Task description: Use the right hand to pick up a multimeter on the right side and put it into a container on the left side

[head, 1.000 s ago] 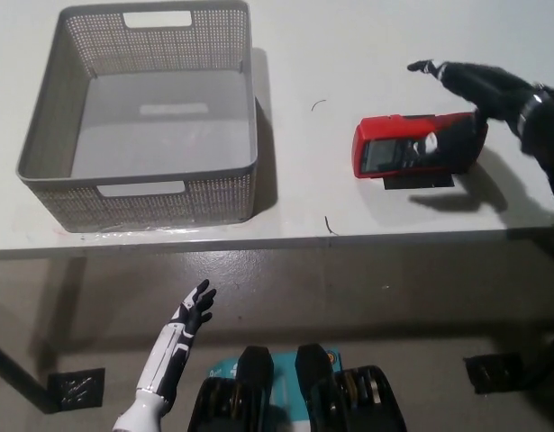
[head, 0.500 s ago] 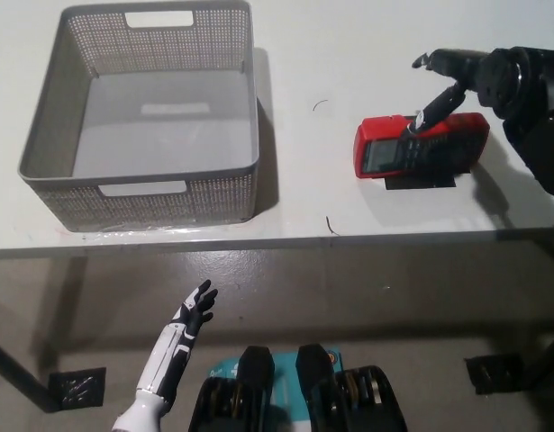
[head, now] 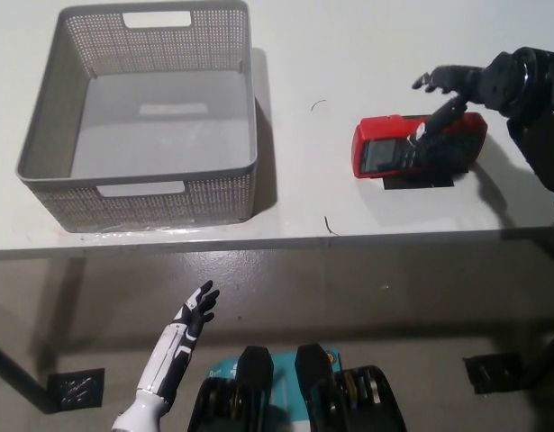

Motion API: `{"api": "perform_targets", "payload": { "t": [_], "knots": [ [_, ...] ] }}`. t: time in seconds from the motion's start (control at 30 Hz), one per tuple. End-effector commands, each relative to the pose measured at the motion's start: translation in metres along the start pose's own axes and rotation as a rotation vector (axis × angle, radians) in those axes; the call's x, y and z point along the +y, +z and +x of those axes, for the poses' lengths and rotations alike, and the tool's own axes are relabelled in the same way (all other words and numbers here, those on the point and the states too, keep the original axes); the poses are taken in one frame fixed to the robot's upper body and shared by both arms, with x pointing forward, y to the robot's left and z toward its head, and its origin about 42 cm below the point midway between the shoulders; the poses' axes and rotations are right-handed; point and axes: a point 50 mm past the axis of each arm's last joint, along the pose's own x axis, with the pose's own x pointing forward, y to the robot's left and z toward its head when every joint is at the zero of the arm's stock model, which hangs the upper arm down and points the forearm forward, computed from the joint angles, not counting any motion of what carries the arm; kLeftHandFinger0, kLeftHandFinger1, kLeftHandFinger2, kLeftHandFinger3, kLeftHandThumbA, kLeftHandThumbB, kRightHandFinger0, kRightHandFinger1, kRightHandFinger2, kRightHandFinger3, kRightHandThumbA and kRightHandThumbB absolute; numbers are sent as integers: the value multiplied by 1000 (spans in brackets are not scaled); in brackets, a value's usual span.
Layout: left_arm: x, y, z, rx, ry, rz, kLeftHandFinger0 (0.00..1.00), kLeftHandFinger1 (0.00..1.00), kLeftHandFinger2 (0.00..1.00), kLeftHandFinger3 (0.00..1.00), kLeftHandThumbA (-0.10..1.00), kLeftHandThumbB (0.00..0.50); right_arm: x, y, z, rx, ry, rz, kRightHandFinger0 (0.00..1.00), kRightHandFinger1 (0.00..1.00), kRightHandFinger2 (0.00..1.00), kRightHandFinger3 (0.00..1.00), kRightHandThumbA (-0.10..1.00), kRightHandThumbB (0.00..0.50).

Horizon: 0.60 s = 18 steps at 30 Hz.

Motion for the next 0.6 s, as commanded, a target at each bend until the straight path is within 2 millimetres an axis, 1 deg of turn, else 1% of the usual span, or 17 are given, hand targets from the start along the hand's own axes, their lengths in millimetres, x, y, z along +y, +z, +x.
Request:
{"api": "perform_targets", "payload": {
  "t": [0.0,0.03,0.07,0.13,0.17,0.2,0.23,0.3,0.33,0.37,0.4,0.43,0.47,0.5,0.53,0.57],
  "knots": [
    [3,9,6,-66,-14,9,1000,1000,1000,1000,1000,203,-31,21,-4,-10,-12,-56,1000,1000,1000,1000,1000,493],
    [2,8,4,-65,-16,11,1000,1000,1000,1000,1000,204,-26,21,3,20,15,-65,1000,1000,1000,1000,1000,500],
    [1,7,4,-65,-17,11,1000,1000,1000,1000,1000,204,-24,21,4,26,23,-70,1000,1000,1000,1000,1000,500],
    [-1,8,4,-63,-28,9,1000,1000,1000,1000,1000,216,-15,20,12,57,53,-128,1000,1000,1000,1000,1000,492],
    [-3,8,4,-65,-32,7,1000,1000,1000,1000,1000,216,-9,17,15,81,65,-142,1000,1000,1000,1000,1000,438],
    [-3,8,4,-65,-33,8,1000,1000,1000,1000,1000,215,-7,16,17,94,63,-143,1000,1000,1000,1000,1000,481],
    [-4,8,4,-64,-33,7,1000,1000,1000,1000,1000,215,0,16,20,117,58,-140,1000,1000,1000,1000,1000,499],
    [-4,9,3,-65,-31,4,1000,1000,1000,1000,1000,211,12,13,26,125,51,-117,1000,1000,1000,1000,992,490],
    [-4,9,3,-67,-32,6,1000,1000,1000,1000,1000,211,15,12,27,123,47,-99,1000,1000,1000,1000,975,485],
    [-6,9,4,-65,-32,-4,1000,1000,1000,1000,1000,214,23,10,31,120,34,-113,1000,1000,1000,1000,909,493],
    [-5,9,4,-61,-31,-9,1000,1000,1000,1000,1000,214,29,10,34,118,30,-128,1000,1000,1000,1000,899,495],
    [-5,8,2,-59,-35,-7,1000,1000,1000,1000,1000,215,37,9,37,125,21,-95,1000,1000,1000,1000,806,493],
    [-5,8,2,-57,-37,-6,1000,1000,1000,1000,1000,223,46,7,41,117,-25,-90,1000,1000,1000,1000,681,473],
    [-4,8,2,-57,-39,-5,1000,1000,1000,1000,1000,229,56,4,45,99,-104,-83,992,1000,1000,1000,474,428],
    [-4,9,3,-58,-40,-4,1000,1000,1000,1000,1000,230,61,2,47,88,-141,-78,862,1000,1000,1000,316,419],
    [-3,9,3,-60,-38,0,1000,1000,1000,1000,1000,230,68,-1,49,62,-192,-75,921,1000,1000,1000,48,329]
  ]
}}
